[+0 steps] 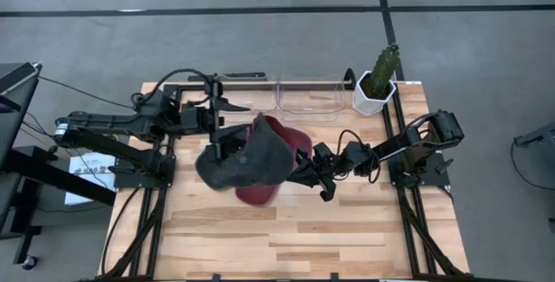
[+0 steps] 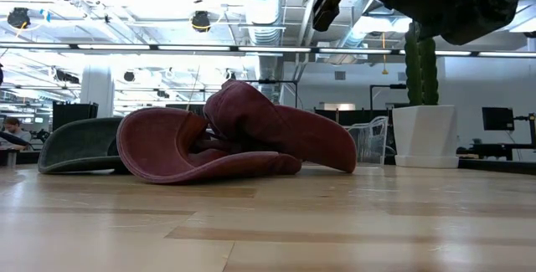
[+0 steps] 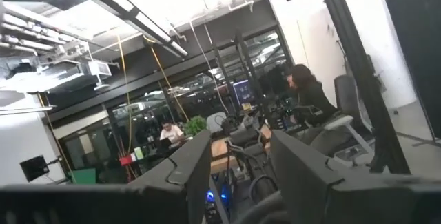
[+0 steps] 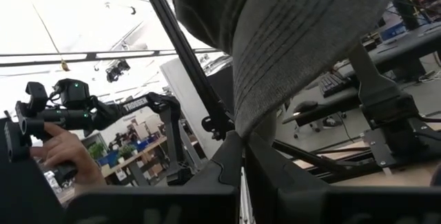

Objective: Pick & Place hat
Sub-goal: Put the right black cap into the left transparent bin

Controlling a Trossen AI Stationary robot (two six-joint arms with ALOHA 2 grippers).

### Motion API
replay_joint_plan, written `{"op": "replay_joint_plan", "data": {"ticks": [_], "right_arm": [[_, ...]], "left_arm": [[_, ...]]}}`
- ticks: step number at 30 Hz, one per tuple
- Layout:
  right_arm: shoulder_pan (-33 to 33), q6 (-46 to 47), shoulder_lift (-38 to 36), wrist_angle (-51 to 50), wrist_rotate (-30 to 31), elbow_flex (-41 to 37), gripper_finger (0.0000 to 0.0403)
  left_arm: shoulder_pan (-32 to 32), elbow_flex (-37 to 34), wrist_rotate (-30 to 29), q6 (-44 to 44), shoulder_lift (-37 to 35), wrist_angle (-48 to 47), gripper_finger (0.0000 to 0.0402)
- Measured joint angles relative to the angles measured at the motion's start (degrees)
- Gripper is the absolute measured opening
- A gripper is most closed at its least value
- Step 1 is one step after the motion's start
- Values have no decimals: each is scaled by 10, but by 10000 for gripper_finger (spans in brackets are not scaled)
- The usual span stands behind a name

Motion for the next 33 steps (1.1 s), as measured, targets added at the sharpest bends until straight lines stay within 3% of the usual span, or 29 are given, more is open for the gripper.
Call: {"op": "replay_joint_plan", "data": {"ticks": [8, 17, 26, 33], "right_arm": [[-1, -10, 0, -13, -1, 0, 0], [-1, -15, 0, -28, 0, 0, 0], [-1, -16, 0, -49, -1, 0, 0], [-1, -27, 0, -76, 0, 0, 0]], "left_arm": [[0, 0, -49, -17, -3, -20, 146], [14, 0, -70, -116, -51, -86, 138], [41, 0, -66, -291, -106, -215, 136], [49, 0, -3, -403, -106, -266, 136]]}}
